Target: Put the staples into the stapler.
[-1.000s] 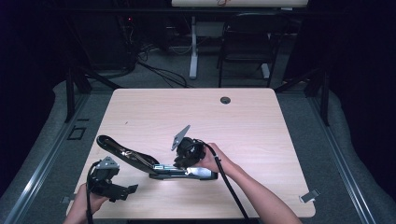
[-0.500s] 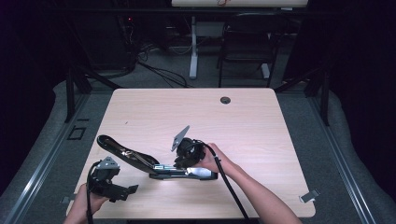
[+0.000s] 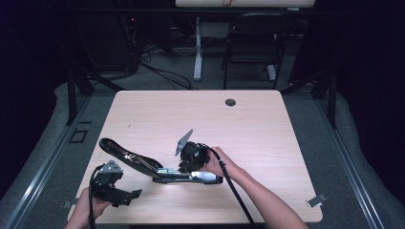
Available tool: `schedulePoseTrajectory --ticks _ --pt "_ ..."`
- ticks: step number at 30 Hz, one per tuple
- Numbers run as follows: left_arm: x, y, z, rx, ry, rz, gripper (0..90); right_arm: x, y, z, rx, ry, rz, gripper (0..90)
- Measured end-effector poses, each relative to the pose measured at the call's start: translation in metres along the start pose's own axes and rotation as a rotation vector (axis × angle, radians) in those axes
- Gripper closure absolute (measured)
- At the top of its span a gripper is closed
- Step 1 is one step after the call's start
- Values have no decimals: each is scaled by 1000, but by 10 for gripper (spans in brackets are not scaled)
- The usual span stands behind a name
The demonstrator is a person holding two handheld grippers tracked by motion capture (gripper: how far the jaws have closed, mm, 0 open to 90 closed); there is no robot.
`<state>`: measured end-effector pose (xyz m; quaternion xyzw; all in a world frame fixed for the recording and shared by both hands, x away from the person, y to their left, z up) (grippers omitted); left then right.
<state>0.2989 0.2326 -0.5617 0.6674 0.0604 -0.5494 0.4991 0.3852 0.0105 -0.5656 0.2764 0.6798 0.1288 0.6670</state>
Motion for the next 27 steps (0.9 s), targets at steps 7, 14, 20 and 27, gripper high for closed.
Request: schedulePoseTrajectory --ticks 7,14,20,27 --pt "1 0 1 4 0 -4 0 -1 -1 -2 -15 0 -4 780" --pt "1 0 0 3 -1 -6 0 -1 -2 -2 -37 5 -2 780" --pt "1 0 0 4 -1 -9 0 -1 -3 -2 -59 9 -5 780" --pt "1 -1 0 4 -1 -13 0 0 -4 -1 -68 13 -1 779"
Point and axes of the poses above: each handheld gripper's, and its own axes: x roughly forward along the jaws, y roughly out of its top, z roughly to its right, the point moved 6 cm from there along x, roughly forward along the jaws, and after that the axes turned 3 degrees about x, right-handed, at the moved point
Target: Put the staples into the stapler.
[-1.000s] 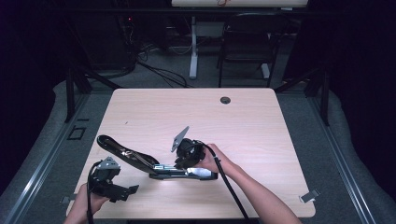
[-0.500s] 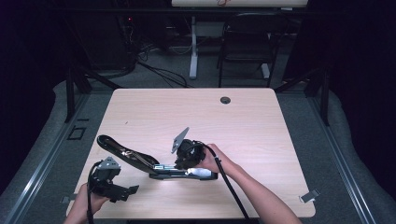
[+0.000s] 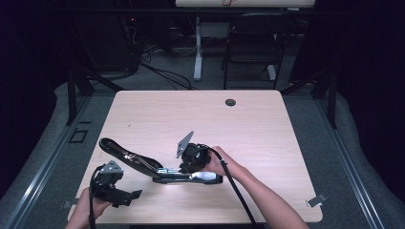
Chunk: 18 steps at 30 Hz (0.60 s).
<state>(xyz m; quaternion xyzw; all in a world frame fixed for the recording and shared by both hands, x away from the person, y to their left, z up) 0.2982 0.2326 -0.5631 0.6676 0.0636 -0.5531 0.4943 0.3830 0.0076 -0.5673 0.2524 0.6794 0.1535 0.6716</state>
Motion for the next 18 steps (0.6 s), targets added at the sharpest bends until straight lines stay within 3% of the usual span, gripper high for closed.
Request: schedulePoseTrajectory --ticks 18 --pt "-1 -2 0 -3 4 -1 0 1 2 0 -14 -4 -4 776"
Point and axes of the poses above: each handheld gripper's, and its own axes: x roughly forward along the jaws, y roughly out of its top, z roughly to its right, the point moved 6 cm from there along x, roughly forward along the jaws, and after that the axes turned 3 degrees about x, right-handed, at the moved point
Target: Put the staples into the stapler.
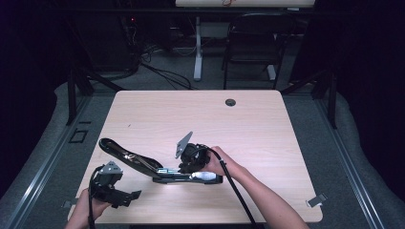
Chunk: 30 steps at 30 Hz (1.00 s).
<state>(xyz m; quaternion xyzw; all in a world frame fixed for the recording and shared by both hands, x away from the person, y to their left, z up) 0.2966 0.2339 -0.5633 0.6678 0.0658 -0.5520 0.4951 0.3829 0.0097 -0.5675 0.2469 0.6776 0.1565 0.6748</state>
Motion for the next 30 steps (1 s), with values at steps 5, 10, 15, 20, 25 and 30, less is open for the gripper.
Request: schedulePoseTrajectory --ticks 5,10,15,20,25,30 --pt "0 0 0 1 -1 -1 0 1 -1 0 -1 1 -2 775" --pt "0 0 0 2 -1 -1 0 1 -1 0 2 3 0 775" --pt "0 0 0 2 -1 -1 0 0 -1 1 2 3 -1 770" --pt "0 0 0 2 0 -1 0 -1 -1 1 3 -2 -3 766" --pt "0 0 0 -1 1 1 0 -5 -1 3 14 -7 10 755" --pt "-1 0 -1 -3 3 4 0 -7 0 4 22 -17 13 696"
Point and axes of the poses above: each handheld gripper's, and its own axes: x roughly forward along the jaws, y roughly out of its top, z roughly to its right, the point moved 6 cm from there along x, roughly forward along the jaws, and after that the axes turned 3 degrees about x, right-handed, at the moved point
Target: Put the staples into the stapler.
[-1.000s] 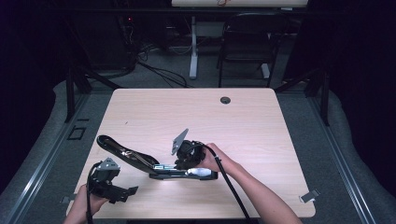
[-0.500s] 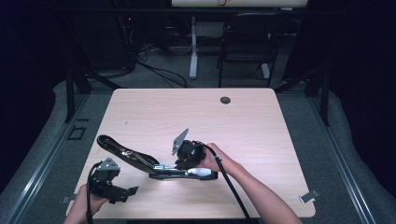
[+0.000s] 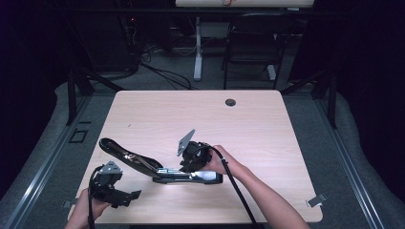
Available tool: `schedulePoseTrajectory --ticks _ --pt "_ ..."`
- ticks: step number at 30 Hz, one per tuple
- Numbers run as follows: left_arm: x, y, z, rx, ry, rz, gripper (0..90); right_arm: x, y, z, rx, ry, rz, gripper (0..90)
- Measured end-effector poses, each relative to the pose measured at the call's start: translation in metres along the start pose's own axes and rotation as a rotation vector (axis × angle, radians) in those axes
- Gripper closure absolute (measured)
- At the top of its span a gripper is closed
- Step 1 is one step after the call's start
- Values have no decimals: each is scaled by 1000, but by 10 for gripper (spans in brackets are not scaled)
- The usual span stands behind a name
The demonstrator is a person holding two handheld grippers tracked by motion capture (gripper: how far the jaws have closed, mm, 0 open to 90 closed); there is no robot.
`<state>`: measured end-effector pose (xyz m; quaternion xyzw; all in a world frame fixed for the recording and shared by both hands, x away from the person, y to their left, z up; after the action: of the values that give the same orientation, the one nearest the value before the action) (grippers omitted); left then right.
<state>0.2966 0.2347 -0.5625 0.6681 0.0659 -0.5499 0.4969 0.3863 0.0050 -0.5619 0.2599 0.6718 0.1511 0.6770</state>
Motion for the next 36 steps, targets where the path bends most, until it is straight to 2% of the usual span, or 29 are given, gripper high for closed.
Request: schedulePoseTrajectory --ticks 4,11,15,17,25,28,32,36 --pt "0 0 0 -9 0 5 0 -1 1 1 22 -20 -7 602" --pt "-2 0 -2 -24 2 7 0 -3 4 1 69 -37 1 350" --pt "-2 0 -2 -33 4 11 0 -5 5 1 85 -50 -16 219" --pt "-3 1 -3 -39 7 17 0 -7 4 2 102 -68 -47 155" --pt "-4 1 -4 -40 8 11 1 -23 -3 2 168 -82 -26 87" --pt "-3 1 -5 -51 10 22 0 -29 -7 4 191 -116 -29 86" --pt "-4 3 -8 -69 22 37 1 -34 -10 5 212 -136 -19 84" --pt "-4 4 -11 -92 29 49 1 -37 -11 5 209 -139 -15 82"
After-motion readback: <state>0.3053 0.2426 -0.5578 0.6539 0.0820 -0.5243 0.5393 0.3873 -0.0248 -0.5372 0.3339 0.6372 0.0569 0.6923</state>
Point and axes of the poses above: each handheld gripper's, and its own axes: x roughly forward along the jaws, y roughly out of its top, z roughly to its right, the point moved 6 cm from there along x, roughly forward along the jaws, and after that the axes turned 3 degrees about x, right-handed, at the moved point
